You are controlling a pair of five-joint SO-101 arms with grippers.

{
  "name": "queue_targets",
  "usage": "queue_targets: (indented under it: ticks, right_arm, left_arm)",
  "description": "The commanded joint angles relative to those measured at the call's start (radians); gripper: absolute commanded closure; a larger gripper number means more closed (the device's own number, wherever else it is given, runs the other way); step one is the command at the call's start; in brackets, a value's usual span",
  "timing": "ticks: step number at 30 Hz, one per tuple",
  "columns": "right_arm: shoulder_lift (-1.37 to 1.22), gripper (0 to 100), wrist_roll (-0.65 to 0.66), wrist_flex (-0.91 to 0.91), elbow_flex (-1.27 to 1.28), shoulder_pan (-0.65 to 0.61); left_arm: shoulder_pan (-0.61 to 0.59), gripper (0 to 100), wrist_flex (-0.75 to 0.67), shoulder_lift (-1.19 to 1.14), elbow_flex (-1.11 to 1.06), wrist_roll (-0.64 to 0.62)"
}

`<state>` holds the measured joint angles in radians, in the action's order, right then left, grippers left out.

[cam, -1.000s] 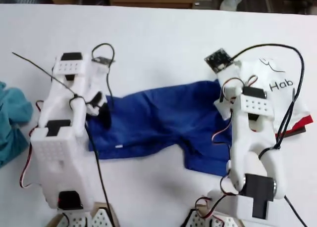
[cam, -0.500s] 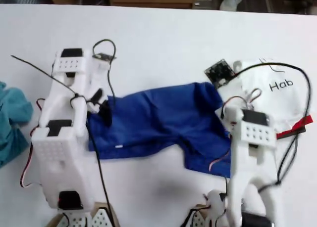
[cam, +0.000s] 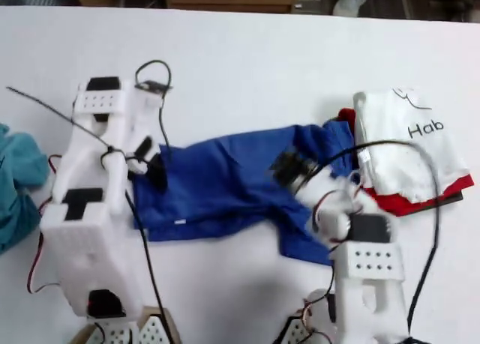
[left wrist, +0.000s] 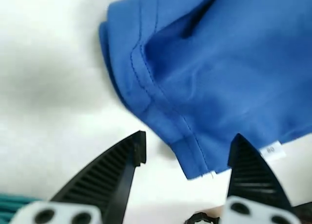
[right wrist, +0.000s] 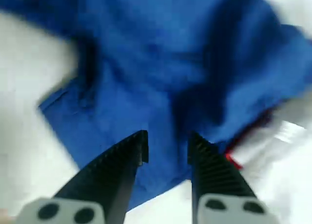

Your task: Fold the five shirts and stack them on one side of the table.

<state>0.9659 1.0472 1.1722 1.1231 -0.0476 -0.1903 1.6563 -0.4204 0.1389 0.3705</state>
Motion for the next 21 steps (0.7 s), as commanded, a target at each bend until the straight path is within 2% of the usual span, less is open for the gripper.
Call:
queue_targets:
  ticks: [1,6,10,14,18,21]
  right_arm:
    - [0.074,85.8,0.114,0.047,0.068,-0.025]
    - [0.102,85.8,0.250,0.130,0.127,-0.062]
    - [0.101,85.8,0.350,0.165,0.155,-0.099]
    - [0.101,85.8,0.354,0.136,0.190,-0.130]
    - [0.101,86.1,0.353,-0.001,0.253,-0.096]
    - [0.108,86.1,0.353,0.001,0.239,-0.088]
  left_arm:
    - [-0.066,71,-0.006,0.126,-0.025,0.006]
    - [-0.216,71,-0.006,0.146,-0.030,0.064]
    - [-0.275,71,-0.005,0.144,-0.030,0.098]
    - [-0.278,71,0.002,0.144,-0.031,0.103]
    - [-0.273,71,-0.002,0.144,-0.031,0.103]
    - [-0.273,71,-0.003,0.144,-0.031,0.103]
